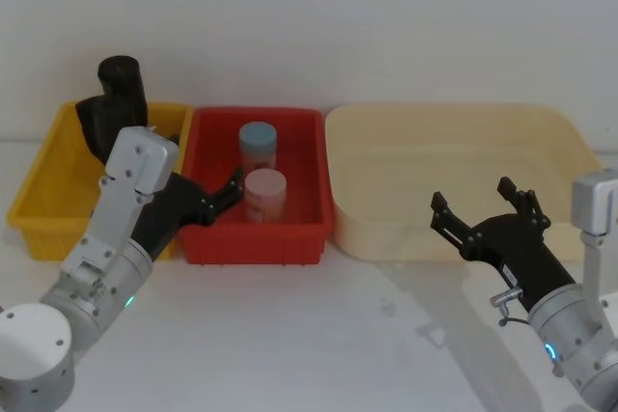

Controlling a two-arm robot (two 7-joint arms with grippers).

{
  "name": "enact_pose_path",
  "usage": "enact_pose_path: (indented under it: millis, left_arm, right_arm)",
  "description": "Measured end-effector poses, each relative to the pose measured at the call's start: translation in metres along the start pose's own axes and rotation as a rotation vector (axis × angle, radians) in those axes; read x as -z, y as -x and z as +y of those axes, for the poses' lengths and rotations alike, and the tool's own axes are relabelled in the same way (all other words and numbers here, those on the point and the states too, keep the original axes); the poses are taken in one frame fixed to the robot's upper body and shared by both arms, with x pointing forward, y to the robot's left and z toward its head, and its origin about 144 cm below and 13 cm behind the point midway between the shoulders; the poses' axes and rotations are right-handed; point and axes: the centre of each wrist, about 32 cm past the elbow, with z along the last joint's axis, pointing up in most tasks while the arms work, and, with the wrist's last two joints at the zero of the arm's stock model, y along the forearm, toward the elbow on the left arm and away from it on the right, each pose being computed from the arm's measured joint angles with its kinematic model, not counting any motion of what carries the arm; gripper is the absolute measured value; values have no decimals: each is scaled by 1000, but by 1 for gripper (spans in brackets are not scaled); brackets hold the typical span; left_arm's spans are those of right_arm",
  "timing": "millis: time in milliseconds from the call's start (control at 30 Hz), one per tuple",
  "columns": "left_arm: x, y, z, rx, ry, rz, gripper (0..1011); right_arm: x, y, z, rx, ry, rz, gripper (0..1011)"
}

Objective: Pick up the garbage bag with the one hand and transfer it to the other hand.

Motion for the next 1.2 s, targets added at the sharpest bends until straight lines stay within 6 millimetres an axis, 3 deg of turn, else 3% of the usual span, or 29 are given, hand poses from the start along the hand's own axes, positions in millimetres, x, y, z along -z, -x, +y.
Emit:
enact_pose_path:
  millis: [1200]
  left_arm:
    - [0, 0, 0, 0, 0, 0, 1000]
  right_arm:
    - [0, 0, 0, 0, 0, 0, 1004]
